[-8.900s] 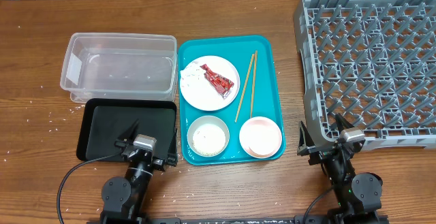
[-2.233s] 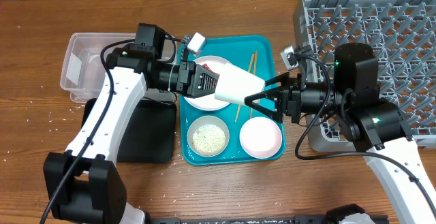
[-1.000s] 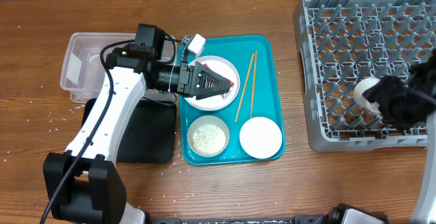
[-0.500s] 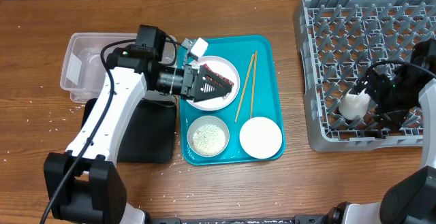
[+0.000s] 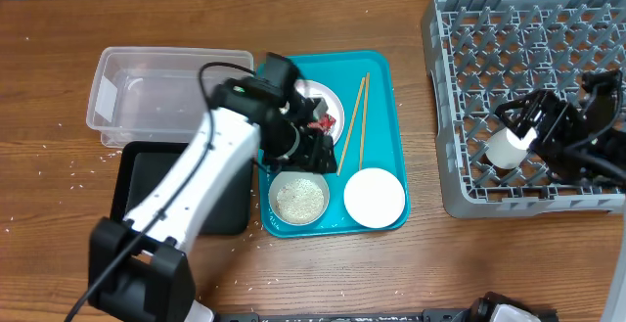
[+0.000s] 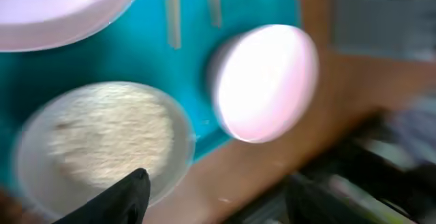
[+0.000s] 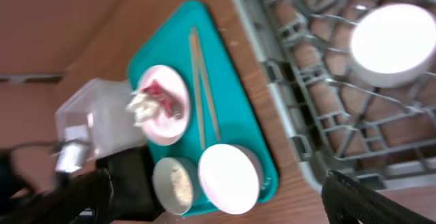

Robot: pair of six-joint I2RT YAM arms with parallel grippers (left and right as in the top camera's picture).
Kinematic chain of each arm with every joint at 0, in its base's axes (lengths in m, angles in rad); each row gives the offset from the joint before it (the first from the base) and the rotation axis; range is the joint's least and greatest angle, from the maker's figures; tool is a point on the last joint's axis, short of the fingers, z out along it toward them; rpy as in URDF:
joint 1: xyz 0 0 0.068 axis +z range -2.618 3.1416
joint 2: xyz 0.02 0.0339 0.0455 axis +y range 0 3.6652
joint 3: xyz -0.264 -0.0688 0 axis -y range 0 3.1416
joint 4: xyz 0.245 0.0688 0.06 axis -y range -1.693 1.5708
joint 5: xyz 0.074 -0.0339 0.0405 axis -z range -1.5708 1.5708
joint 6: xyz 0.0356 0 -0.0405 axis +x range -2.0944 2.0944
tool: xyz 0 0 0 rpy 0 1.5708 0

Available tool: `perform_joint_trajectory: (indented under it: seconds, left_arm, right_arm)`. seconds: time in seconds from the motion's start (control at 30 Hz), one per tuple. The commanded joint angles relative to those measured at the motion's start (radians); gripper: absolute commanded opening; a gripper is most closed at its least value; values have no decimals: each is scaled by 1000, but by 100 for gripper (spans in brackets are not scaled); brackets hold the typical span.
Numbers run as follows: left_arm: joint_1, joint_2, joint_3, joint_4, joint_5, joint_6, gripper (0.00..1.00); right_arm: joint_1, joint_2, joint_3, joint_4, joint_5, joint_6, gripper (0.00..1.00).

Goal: Sort waste into correct bins and load items into the dishwasher
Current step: 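Grasp the bowl of rice with the left gripper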

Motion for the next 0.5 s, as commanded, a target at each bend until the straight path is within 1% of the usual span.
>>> perform_joint_trajectory:
  seconds: [0.0,0.07,0.17,0.2,0.23,0.37,0.47]
  left_arm:
    - [-148,-16,1,6,-501,-261,60]
    - [-214,1,-16,21,-602,-343,56]
    - [-275,54,-35,37,-632,-433,51]
    - [-282,74,-35,37,-628,-455,50]
    - [-286,111,-35,45,-591,-481,47]
    - [-273,178,-35,80,-497,-490,39]
    - [-270,218,-35,100,-497,-504,34]
  right_arm:
    - [7,-45,26,-5,-71,-51,100]
    - [28,-50,26,-6,-71,-51,100]
    - [75,-49,24,-6,-70,-55,100]
    - [93,-49,24,-5,-69,-55,100]
    - [119,-49,24,-2,-69,-55,100]
    - [155,-49,24,9,-69,-55,100]
    - [163,-49,24,8,-69,-55,100]
